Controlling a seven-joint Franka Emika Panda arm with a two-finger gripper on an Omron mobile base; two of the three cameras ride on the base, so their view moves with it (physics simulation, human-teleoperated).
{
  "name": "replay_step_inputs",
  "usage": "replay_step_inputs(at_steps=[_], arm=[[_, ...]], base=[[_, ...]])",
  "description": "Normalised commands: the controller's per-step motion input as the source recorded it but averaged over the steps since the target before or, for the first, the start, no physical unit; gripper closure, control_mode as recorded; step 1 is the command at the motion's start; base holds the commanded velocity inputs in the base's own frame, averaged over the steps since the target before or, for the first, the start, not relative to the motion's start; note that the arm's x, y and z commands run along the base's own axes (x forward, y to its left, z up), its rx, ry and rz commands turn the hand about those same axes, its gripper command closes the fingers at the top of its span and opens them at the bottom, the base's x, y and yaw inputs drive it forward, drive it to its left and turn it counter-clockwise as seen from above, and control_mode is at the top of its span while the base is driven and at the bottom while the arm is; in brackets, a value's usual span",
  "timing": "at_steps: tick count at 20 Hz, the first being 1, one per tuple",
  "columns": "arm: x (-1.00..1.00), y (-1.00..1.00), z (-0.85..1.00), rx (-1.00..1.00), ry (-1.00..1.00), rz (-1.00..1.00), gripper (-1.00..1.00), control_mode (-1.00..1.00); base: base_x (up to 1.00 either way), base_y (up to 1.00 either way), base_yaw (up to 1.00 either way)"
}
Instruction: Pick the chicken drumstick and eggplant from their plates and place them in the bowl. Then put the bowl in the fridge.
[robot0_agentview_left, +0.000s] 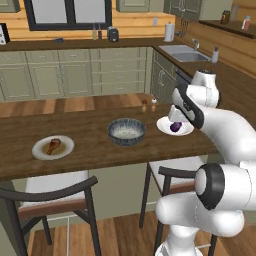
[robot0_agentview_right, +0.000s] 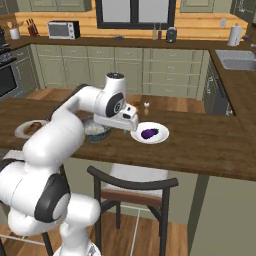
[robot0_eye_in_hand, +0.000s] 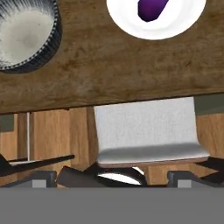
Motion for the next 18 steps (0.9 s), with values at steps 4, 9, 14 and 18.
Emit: replay_step_inputs(at_steps=[4, 9, 14, 18], arm=[[1.0, -0.84, -0.12, 0.05, 0.14, -0.14, -1.0, -1.0], [0.9, -0.36, -0.5, 0.01, 0.07, -0.11, -1.0, -1.0], [0.59, 0.0, -0.64, 0.0, -0.06, -0.12, -1.0, -1.0], [1.0, 0.0, -0.33, 0.0, 0.01, -0.17, -1.0, -1.0]], base=[[0.0, 0.0, 0.0], [0.0, 0.0, 0.0], [0.0, 0.0, 0.0], [0.0, 0.0, 0.0]])
